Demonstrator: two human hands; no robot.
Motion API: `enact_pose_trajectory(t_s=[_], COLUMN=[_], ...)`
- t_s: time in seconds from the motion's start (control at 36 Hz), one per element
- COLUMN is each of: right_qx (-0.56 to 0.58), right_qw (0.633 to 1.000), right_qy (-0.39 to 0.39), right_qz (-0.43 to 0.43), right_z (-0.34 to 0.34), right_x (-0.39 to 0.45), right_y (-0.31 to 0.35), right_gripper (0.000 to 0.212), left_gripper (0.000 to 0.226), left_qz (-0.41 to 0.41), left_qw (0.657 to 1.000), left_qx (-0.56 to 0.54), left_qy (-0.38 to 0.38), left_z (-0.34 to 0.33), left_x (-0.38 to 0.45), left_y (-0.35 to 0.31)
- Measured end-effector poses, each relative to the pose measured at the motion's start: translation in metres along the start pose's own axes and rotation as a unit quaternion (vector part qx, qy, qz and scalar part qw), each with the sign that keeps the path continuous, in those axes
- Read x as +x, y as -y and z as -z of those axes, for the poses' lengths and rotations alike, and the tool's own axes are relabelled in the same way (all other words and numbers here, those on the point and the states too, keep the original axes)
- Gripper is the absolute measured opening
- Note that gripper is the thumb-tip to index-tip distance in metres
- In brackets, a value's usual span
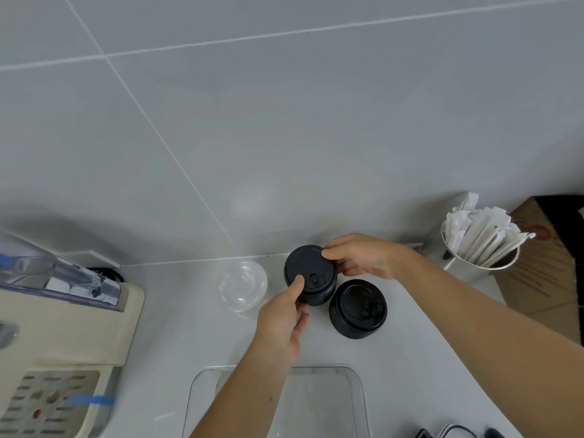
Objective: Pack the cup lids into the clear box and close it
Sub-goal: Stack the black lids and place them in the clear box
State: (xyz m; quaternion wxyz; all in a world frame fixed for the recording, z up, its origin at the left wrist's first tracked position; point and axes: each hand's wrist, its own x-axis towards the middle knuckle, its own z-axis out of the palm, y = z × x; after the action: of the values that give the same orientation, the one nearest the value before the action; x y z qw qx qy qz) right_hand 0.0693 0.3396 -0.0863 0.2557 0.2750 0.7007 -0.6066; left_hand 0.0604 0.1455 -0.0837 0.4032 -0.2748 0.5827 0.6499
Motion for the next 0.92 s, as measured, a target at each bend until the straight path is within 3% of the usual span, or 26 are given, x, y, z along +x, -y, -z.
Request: enact_pose_trajectory(t_s=[0.44,0.64,0.75,0.92], right_qx=[0.007,0.002,0.004,0.012], right_qw=[0.994,0.989,0.986,0.98], right_qy=[-0.084,-0.098,-0.098,-0.117], right_qz=[0.068,0.107,0.133,0.159], right_z=[-0.012,-0.025,-0.039,-0.065], right_x=[-0.067,-0.104,-0.124,-0.152], right_y=[0.019,0.039,0.044,0.049], right_gripper=[0.026,0.04,0.034,0.046], left_gripper=[0.016,0.019,0.017,0.033], left_qz=[-0.064,-0.106,-0.13,-0.159], left_qw=[0.997,0.993,0.99,0.984], left_qx=[-0.007,0.014,0.014,-0.034], left_qy=[0.037,0.054,0.058,0.068], left_z=[0.004,0.013,0.02,0.037], left_x=[-0.063,-0.098,-0.12,-0.147], left_y=[-0.004,-0.011,-0.012,-0.012])
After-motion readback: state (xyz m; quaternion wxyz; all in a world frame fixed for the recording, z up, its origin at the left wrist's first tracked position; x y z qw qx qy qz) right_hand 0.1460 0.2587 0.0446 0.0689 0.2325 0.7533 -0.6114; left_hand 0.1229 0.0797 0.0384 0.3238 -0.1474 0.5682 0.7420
